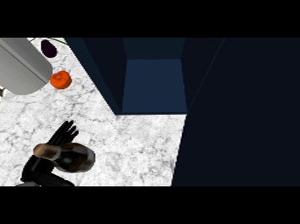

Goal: Pick up the wine, place it into the cabinet and close the cabinet

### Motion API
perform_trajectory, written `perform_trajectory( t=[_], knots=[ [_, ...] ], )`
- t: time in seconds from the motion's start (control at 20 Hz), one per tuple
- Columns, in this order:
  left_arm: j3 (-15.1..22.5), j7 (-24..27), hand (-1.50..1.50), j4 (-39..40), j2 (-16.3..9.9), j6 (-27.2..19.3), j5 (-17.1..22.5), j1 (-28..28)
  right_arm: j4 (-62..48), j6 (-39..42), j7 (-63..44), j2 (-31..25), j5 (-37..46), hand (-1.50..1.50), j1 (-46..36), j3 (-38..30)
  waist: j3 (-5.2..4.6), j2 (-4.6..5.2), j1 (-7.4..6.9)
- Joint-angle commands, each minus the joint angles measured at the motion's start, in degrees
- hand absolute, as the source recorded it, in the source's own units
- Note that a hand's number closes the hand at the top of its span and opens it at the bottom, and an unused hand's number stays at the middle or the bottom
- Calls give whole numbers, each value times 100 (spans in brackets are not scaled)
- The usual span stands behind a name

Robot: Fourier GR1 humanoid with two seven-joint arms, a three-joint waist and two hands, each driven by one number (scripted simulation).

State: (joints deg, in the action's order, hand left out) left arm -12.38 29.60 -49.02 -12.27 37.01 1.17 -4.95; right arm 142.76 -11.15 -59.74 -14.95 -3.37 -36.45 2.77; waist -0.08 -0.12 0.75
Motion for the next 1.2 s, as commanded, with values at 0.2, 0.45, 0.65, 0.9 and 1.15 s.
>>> perform_trajectory(
  t=[0.2,0.45,0.65,0.9,1.15],
  knots=[
    [155,643,-150,583,-59,252,-90,-384,815,-51,-922,-181,-563,-150,-54,-225,1,-14,26],
    [208,1200,150,1365,-30,292,-137,-540,546,-93,-498,-33,-350,-150,36,-100,-6,9,36],
    [370,1079,150,1175,-155,607,-66,-710,472,-146,-741,-152,-381,-150,-248,-207,-4,-9,22],
    [1023,2131,150,729,56,-200,-807,-593,452,-220,-568,-26,-170,-150,-149,44,-11,-21,49],
    [1196,2299,150,249,96,-583,-777,-479,681,-50,-396,-57,-257,-150,368,52,6,-18,-6]
  ],
)
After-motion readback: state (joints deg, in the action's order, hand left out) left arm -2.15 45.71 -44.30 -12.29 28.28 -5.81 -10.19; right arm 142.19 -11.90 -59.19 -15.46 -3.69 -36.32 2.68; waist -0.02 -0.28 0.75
